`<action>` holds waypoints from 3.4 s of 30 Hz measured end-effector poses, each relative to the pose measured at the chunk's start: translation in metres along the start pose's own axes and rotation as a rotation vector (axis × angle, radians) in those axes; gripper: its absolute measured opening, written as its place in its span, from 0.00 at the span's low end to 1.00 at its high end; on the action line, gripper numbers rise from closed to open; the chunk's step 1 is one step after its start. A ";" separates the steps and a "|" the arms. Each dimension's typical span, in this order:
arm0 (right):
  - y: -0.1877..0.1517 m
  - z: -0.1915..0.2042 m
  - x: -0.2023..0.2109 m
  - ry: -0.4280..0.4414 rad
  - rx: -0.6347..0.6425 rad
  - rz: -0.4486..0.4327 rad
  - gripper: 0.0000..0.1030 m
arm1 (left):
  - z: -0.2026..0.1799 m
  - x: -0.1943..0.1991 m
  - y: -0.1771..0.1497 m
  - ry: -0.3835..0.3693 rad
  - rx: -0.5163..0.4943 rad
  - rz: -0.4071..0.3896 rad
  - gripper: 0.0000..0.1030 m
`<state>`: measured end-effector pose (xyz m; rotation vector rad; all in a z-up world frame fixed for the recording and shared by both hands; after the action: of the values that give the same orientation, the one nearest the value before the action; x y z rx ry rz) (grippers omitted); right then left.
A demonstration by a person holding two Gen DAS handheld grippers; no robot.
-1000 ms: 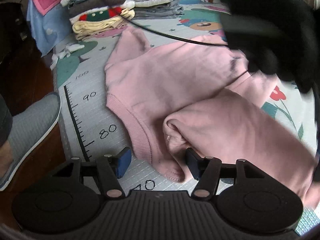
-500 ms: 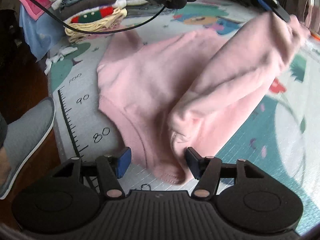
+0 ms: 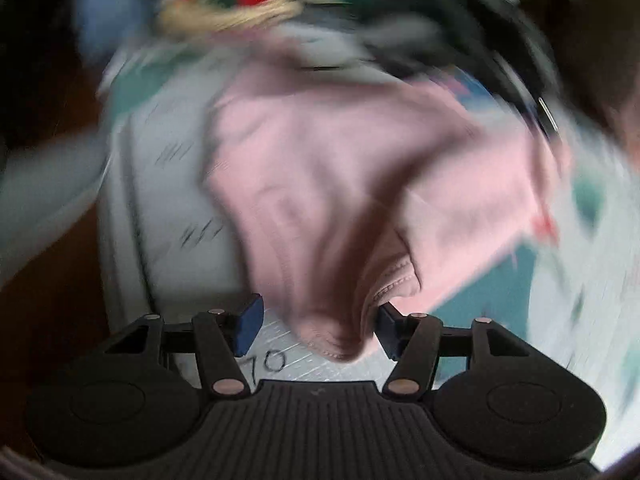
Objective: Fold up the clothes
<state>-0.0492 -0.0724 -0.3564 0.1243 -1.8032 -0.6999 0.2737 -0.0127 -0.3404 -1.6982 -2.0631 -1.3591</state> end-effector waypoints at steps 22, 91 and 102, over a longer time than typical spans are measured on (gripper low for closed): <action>-0.001 0.000 0.016 0.008 0.013 -0.009 0.58 | 0.016 -0.008 -0.014 0.142 -0.040 0.106 0.15; 0.030 -0.019 0.038 0.137 -0.111 -0.081 0.51 | -0.024 0.036 0.003 0.352 -0.584 0.147 0.40; 0.112 -0.002 0.053 0.267 0.017 0.014 0.50 | 0.096 0.165 -0.006 0.454 -0.138 0.050 0.43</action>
<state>-0.0375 -0.0041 -0.2535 0.2064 -1.5531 -0.6268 0.2498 0.1723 -0.2986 -1.3137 -1.6972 -1.7129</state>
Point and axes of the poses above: each gripper's, at about its wrist camera, not at the fingertips, and x roughly against the way its jaws point, z to its left, y to its top, the point moved 9 cm from there along -x, roughly the way its jaws point, and after that the axes turned 5 degrees about z, right-handed, at the moved point
